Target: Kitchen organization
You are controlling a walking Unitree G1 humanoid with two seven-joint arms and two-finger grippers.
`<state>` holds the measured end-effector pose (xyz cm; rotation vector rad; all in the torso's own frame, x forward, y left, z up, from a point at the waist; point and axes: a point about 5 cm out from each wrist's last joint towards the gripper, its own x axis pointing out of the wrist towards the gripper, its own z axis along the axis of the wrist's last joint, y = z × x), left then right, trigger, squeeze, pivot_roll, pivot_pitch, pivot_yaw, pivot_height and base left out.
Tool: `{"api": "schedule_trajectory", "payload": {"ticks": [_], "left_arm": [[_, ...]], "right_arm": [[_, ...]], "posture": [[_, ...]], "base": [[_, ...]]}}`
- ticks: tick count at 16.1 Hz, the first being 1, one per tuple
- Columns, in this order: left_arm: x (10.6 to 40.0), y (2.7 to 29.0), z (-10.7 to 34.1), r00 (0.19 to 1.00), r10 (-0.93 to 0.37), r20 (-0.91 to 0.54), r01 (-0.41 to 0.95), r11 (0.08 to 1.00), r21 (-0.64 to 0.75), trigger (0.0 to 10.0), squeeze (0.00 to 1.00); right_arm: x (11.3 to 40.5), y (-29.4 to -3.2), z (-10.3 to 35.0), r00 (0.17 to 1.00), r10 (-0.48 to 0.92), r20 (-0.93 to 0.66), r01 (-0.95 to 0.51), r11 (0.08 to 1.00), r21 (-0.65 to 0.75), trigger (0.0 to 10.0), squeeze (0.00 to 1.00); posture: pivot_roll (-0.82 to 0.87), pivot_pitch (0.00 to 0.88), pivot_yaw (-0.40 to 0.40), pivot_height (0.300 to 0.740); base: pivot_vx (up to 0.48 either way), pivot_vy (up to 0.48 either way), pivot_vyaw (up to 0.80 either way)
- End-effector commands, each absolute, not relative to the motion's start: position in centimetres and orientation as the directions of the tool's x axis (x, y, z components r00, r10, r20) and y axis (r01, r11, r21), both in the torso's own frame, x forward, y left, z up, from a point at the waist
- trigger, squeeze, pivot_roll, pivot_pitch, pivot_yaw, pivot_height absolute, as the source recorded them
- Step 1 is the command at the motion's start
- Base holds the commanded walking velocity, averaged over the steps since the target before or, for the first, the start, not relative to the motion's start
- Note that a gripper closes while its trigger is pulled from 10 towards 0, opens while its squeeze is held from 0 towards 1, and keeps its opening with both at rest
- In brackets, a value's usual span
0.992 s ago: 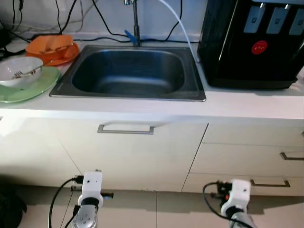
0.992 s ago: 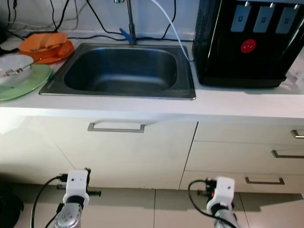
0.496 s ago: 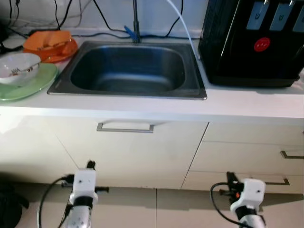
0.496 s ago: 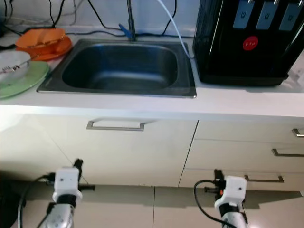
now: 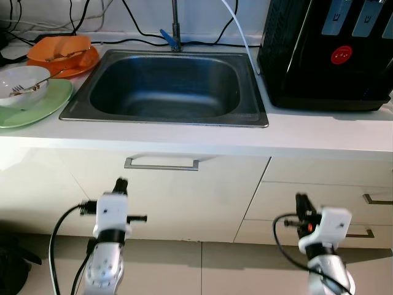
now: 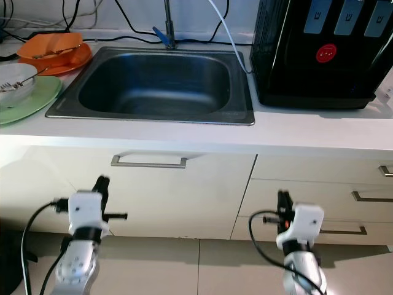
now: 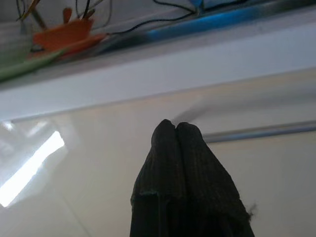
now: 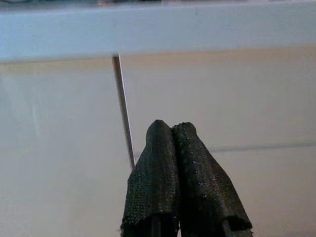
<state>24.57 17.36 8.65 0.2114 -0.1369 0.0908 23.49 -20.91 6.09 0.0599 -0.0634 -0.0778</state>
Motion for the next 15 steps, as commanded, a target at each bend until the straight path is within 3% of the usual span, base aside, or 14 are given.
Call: {"api": "schedule_trajectory", "payload": {"ticks": [1,8,15], "left_arm": [[25.0,16.9,9.6,0.985,0.043,0.167,-0.08,0.972,0.22,10.0,0.0],[27.4,16.1,14.9,0.95,0.012,0.312,-0.08,0.975,0.205,10.0,0.0],[32.1,15.0,18.2,0.928,-0.009,0.371,-0.059,0.983,0.172,10.0,0.0]], "right_arm": [[24.1,-20.8,7.5,0.991,-0.086,0.101,0.077,0.993,0.085,10.0,0.0],[27.2,-19.8,13.5,0.964,-0.068,0.257,0.039,0.992,0.118,10.0,0.0],[31.9,-17.0,15.3,0.977,-0.01,0.213,-0.023,0.988,0.151,10.0,0.0]], "posture": [[-0.02,0.098,0.009,0.74],[-0.02,0.074,0.005,0.74],[0.0,0.038,-0.001,0.74]], "base": [[0.0,0.0,0.0],[0.0,0.0,0.0],[0.0,0.0,0.0]]}}
